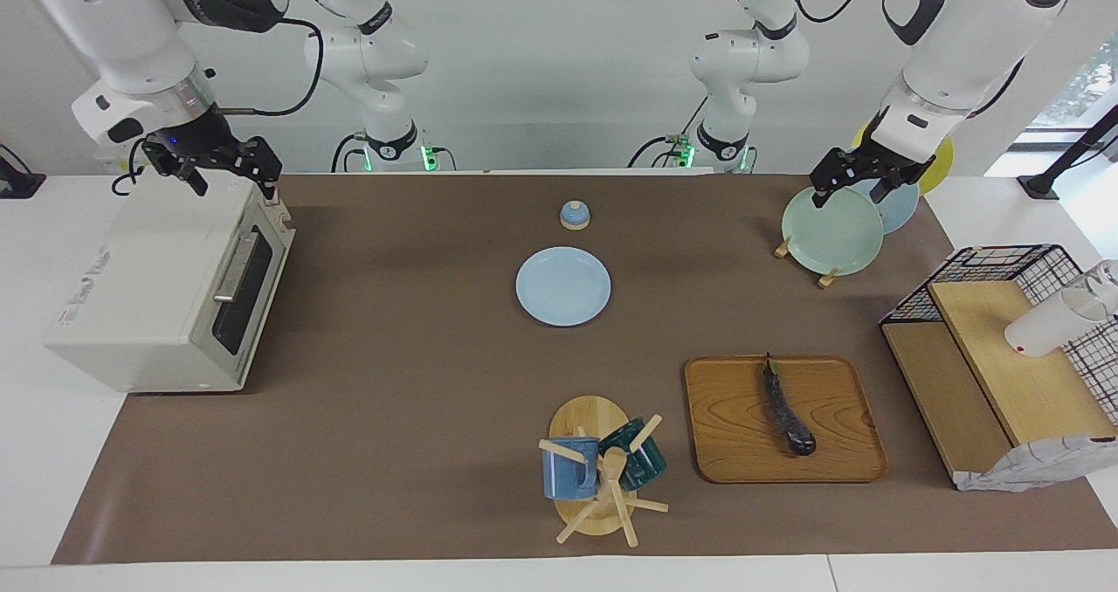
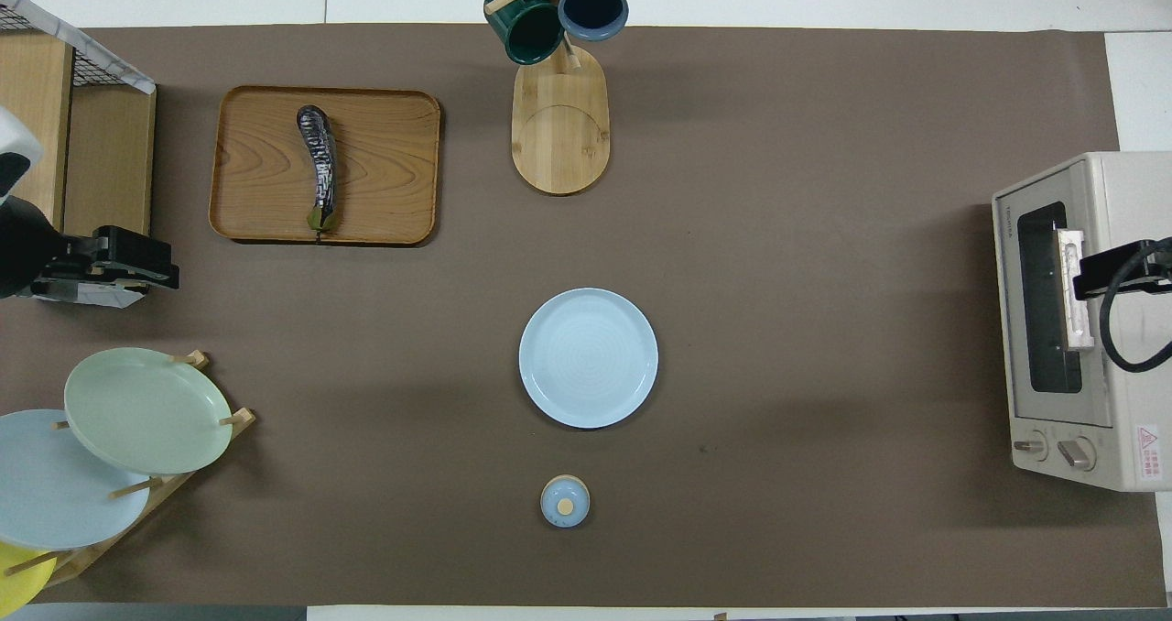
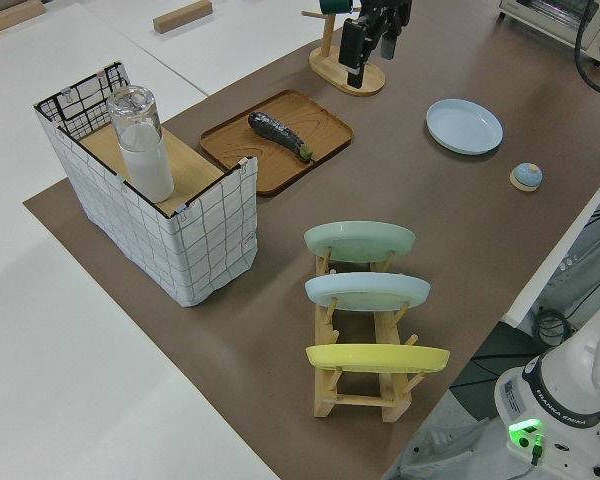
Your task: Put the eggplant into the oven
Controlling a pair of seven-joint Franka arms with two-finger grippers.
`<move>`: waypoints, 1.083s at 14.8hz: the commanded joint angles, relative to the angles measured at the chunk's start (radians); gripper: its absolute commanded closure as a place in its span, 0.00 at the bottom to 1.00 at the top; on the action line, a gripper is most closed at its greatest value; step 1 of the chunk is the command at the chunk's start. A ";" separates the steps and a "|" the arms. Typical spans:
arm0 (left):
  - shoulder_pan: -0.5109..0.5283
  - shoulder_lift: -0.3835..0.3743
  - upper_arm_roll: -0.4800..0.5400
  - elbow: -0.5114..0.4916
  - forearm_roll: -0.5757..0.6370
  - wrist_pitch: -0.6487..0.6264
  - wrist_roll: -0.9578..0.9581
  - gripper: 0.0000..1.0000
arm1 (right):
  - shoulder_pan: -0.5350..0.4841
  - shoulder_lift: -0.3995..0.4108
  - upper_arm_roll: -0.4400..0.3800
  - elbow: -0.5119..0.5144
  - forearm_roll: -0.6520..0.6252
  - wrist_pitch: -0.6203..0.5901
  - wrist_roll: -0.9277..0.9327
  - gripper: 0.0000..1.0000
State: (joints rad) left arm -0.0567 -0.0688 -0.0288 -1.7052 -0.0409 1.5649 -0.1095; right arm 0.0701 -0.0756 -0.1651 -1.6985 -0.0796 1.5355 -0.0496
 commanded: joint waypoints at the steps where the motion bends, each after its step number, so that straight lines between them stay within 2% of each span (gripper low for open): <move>1: 0.012 -0.009 -0.008 -0.007 0.021 -0.011 0.013 0.00 | -0.009 -0.007 0.001 0.000 0.030 -0.011 0.014 0.00; 7: 0.012 -0.009 -0.008 -0.007 0.021 -0.011 0.013 0.00 | -0.012 -0.009 0.001 -0.018 0.030 0.030 -0.006 0.01; 8: 0.014 -0.009 -0.008 -0.007 0.021 -0.011 0.013 0.00 | -0.012 -0.024 0.001 -0.055 0.030 0.085 -0.007 0.35; 9: 0.012 -0.009 -0.008 -0.007 0.021 -0.011 0.013 0.00 | -0.012 -0.029 -0.001 -0.062 0.030 0.100 -0.010 0.74; 10: 0.014 -0.009 -0.008 -0.007 0.021 -0.011 0.013 0.00 | -0.012 -0.030 0.001 -0.070 0.030 0.104 -0.025 1.00; 13: 0.012 -0.009 -0.008 -0.007 0.021 -0.011 0.013 0.00 | -0.015 -0.036 -0.002 -0.104 0.027 0.147 -0.033 1.00; 16: 0.014 -0.009 -0.008 -0.007 0.021 -0.011 0.013 0.00 | -0.033 -0.071 -0.002 -0.222 0.006 0.262 -0.027 1.00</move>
State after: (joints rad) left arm -0.0567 -0.0688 -0.0288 -1.7052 -0.0409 1.5649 -0.1095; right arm 0.0543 -0.0887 -0.1662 -1.8033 -0.0796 1.7052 -0.0548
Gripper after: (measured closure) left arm 0.000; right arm 0.819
